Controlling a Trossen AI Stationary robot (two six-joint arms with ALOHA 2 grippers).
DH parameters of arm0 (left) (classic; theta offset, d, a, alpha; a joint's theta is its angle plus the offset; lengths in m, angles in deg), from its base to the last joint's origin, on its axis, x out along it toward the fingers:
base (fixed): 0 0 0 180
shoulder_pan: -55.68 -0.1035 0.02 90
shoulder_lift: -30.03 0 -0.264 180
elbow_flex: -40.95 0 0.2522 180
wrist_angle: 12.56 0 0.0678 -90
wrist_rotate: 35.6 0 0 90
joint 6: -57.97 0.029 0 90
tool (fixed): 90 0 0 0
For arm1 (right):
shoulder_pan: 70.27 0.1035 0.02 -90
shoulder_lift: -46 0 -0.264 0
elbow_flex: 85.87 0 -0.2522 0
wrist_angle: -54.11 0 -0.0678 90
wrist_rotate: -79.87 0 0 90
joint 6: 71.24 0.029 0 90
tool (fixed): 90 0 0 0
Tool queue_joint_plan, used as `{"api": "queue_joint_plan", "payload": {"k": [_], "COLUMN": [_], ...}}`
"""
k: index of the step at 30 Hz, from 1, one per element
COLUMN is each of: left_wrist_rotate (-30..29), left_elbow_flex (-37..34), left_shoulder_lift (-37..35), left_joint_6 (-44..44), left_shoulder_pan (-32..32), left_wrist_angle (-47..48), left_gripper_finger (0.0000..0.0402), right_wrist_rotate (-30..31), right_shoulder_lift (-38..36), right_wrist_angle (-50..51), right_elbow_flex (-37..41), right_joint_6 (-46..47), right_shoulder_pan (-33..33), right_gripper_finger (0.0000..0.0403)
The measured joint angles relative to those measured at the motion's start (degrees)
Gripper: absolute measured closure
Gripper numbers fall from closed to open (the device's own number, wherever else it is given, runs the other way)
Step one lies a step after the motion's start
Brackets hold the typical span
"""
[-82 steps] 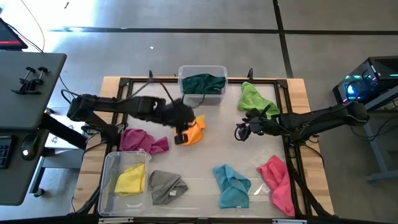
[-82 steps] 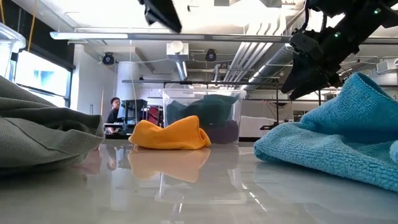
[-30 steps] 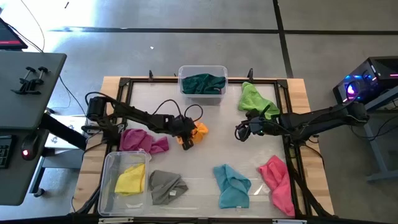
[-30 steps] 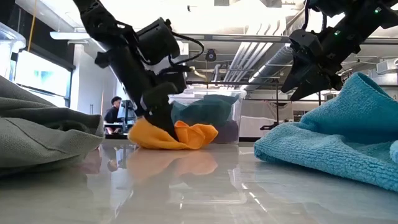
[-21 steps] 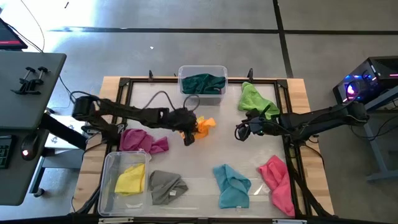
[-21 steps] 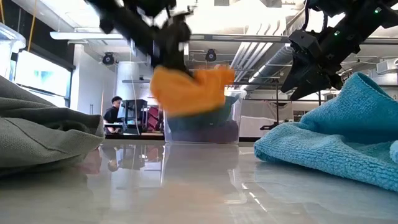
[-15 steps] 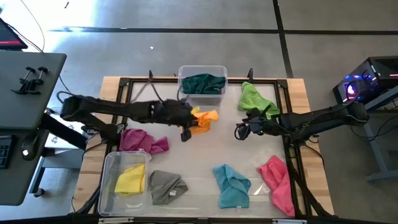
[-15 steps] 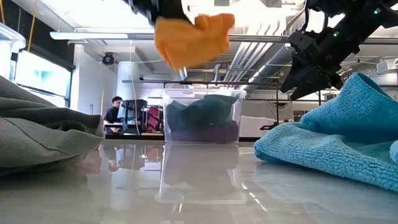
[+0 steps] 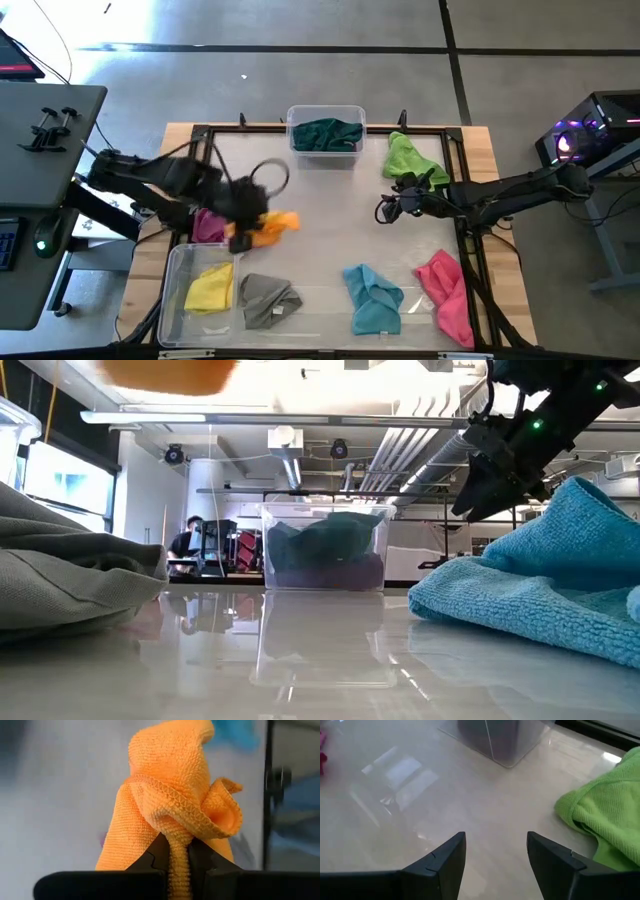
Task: Sort towels by color in basket
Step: Put the orange microfiber towel into the bottom transparent bin
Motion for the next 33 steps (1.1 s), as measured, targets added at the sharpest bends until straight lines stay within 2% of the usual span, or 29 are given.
{"api": "queue_joint_plan", "payload": {"k": [4,9,14,18,21,26,30,33], "left_wrist_rotate": [2.1,5.7,4.7,4.6,4.5,4.9,5.0,5.0], "left_elbow_flex": [0.1,-1.5,-6.2,-10.9,-13.7,-16.7,-17.0,-17.0], "left_shoulder_lift": [-1.1,-1.1,-0.6,-0.7,-0.7,-0.7,-0.7,-0.7], "left_joint_6": [-20.0,-40.8,-54.2,-63.7,-68.9,-73.2,-72.8,-68.8], "left_shoulder_pan": [8.6,19.5,28.0,31.4,33.1,33.4,32.4,31.5], "left_wrist_angle": [8.9,8.6,7.0,7.0,6.6,6.9,6.3,5.7], "left_gripper_finger": [0.0387,0.0387,0.0387,0.0381,0.035,0.0267,0.0209,0.0183], "right_wrist_rotate": [-0.4,-0.4,0.3,0.6,0.5,0.3,-0.9,-2.7], "right_shoulder_lift": [0.0,0.0,0.0,0.0,0.0,0.0,0.0,0.0], "right_wrist_angle": [0.0,0.0,0.0,0.0,0.0,0.0,0.0,0.0], "right_elbow_flex": [0.0,0.0,0.0,0.0,0.0,0.0,0.0,0.0], "right_joint_6": [0.2,-3.4,-4.7,-4.7,-4.7,-4.7,-4.7,-4.7], "right_shoulder_pan": [0.0,0.0,0.0,0.0,0.0,0.0,0.0,0.0], "right_gripper_finger": [0.0199,0.0199,0.0199,0.0199,0.0199,0.0199,0.0199,0.0199]}}
